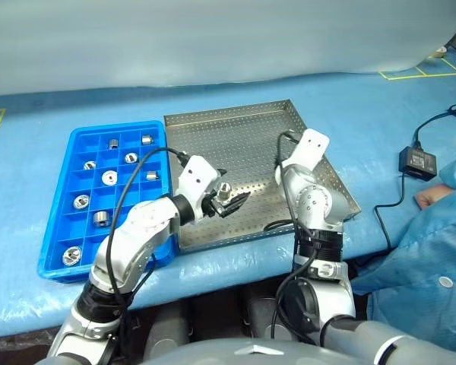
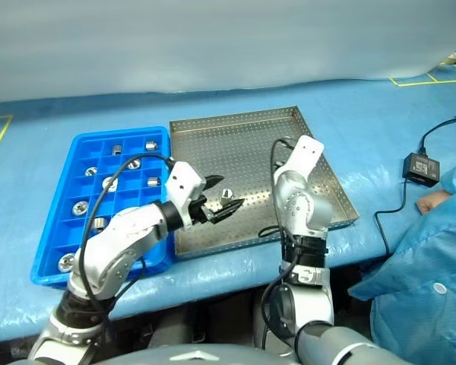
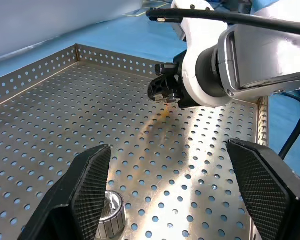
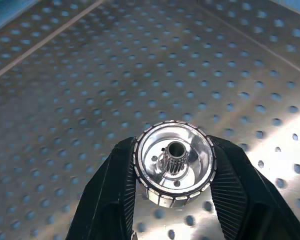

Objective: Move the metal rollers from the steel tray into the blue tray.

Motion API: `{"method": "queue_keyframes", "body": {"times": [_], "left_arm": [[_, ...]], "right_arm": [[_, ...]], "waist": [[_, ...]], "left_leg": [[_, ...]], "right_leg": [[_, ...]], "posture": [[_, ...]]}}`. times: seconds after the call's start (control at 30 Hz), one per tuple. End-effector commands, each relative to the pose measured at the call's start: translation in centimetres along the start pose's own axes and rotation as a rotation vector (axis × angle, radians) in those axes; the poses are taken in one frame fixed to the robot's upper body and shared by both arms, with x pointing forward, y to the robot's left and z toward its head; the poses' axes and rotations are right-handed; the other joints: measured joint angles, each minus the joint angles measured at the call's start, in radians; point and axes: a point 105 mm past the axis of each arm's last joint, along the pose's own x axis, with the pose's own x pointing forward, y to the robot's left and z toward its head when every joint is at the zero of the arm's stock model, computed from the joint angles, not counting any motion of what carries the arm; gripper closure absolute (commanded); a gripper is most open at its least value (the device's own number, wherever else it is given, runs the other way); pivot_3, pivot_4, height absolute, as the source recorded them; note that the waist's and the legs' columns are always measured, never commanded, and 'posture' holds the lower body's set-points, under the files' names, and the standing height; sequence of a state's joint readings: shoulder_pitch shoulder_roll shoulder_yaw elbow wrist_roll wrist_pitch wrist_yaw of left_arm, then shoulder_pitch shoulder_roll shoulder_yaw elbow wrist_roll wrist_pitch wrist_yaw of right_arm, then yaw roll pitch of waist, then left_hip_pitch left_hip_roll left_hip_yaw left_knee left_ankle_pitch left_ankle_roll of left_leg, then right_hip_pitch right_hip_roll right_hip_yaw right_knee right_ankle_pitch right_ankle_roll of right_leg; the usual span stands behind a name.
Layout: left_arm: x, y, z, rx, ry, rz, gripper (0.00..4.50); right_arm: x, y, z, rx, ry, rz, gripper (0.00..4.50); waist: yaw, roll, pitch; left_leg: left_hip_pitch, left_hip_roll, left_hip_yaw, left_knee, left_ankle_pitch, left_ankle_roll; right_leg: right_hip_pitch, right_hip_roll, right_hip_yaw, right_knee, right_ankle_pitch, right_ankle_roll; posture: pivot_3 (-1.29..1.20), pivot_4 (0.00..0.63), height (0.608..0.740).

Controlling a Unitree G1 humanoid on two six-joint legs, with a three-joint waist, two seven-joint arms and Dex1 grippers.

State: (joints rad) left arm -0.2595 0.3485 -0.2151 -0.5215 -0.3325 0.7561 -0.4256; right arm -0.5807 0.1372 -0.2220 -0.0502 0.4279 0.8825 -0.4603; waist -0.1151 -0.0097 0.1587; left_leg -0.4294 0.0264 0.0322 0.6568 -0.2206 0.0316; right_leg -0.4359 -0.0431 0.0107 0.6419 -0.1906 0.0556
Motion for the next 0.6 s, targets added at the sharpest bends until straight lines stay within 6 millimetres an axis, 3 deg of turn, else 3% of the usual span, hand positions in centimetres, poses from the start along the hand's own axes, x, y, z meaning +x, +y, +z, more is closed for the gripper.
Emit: {"method": "queue_keyframes", "body": {"times": [0.03,0.13,0.3,0.47,0.6], "left_arm": [[-2.2,1.6,1.9,0.028,-0.075,0.097,0.49],[-4.5,3.5,1.6,0.035,-0.056,0.229,0.49],[-7.6,4.6,1.0,0.03,-0.03,0.37,0.49],[-10.8,5.0,0.2,0.031,0.023,0.515,0.49],[-12.2,4.8,-0.9,0.015,0.076,0.577,0.49]], "right_arm": [[-3.6,6.8,1.9,-0.052,-0.074,0.481,2.79],[-6.9,10.2,0.2,-0.207,-0.001,0.815,2.79],[-9.8,12.7,-1.8,-0.321,0.072,1.105,2.79],[-9.5,14.8,-4.4,-0.454,0.126,1.174,2.79],[-8.6,16.6,-6.2,-0.531,0.134,1.182,2.79]], "waist": [[0.007,0.0,0.0],[0.033,0.0,0.0],[0.084,-0.001,0.0],[0.128,-0.002,0.001],[0.156,-0.003,0.0]], "left_leg": [[0.0,0.001,0.0,0.0,0.0,0.0],[-0.001,0.001,0.0,-0.001,0.0,0.0],[-0.001,0.001,0.0,-0.001,0.0,0.0],[-0.001,0.001,0.001,0.0,0.0,0.0],[0.001,0.001,0.001,0.001,0.0,-0.001]], "right_leg": [[-0.001,0.0,0.0,0.0,0.0,0.0],[-0.001,0.001,0.0,0.0,0.0,0.0],[-0.001,0.0,-0.001,0.0,-0.002,-0.004],[-0.001,0.0,-0.001,0.0,-0.004,-0.007],[0.0,0.0,-0.002,0.0,-0.004,-0.008]], "posture": [[0.0,0.15,0.74],[0.05,0.15,0.74],[0.15,0.15,0.74],[0.23,0.15,0.74],[0.28,0.15,0.74]]}}
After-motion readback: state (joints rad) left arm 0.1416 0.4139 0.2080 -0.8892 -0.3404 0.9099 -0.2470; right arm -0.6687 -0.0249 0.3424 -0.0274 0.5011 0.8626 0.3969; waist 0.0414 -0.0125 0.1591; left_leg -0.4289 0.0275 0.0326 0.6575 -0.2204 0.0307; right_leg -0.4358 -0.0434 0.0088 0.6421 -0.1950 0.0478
